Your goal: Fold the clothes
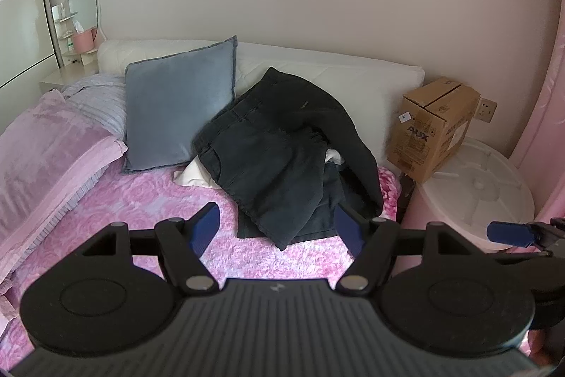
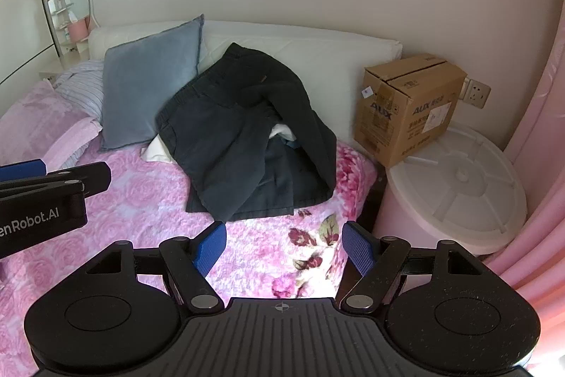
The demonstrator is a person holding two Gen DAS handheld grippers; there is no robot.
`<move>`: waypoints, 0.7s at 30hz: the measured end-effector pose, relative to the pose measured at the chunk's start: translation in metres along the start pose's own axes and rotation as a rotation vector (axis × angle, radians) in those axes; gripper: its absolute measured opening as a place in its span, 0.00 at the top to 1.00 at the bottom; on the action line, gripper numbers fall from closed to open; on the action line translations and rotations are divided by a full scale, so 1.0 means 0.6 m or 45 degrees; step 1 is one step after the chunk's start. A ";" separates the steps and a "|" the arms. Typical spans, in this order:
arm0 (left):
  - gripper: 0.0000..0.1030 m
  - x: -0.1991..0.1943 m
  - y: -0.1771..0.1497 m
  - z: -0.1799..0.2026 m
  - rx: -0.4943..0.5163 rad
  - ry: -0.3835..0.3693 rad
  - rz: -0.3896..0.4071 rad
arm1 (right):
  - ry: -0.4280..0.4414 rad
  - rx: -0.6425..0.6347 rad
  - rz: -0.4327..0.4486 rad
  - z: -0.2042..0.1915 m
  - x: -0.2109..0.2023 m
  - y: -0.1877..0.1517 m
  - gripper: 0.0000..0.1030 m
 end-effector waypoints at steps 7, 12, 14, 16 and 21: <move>0.34 0.006 0.001 -0.003 -0.013 0.011 -0.008 | 0.003 -0.001 0.002 -0.002 0.002 0.008 0.27; 0.34 0.012 -0.010 -0.009 -0.022 0.016 -0.011 | 0.003 -0.001 0.006 0.002 0.009 0.009 0.27; 0.34 0.013 -0.010 -0.011 -0.023 0.013 -0.012 | 0.003 -0.001 0.006 0.002 0.008 0.009 0.27; 0.34 0.012 -0.012 -0.012 -0.024 0.012 -0.010 | 0.002 -0.001 0.006 0.003 0.008 0.010 0.27; 0.34 0.011 -0.013 -0.011 -0.025 0.013 -0.010 | 0.002 -0.002 0.010 0.006 0.011 0.012 0.27</move>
Point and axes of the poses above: each gripper's, at about its wrist camera, not at the fingertips, and x roughly the way its jaws point, z to its right, y to its top, the point moved 3 cm from there along x, roughly the way its jaws point, and after that the axes turned 9 degrees about x, right-handed, at the moved point
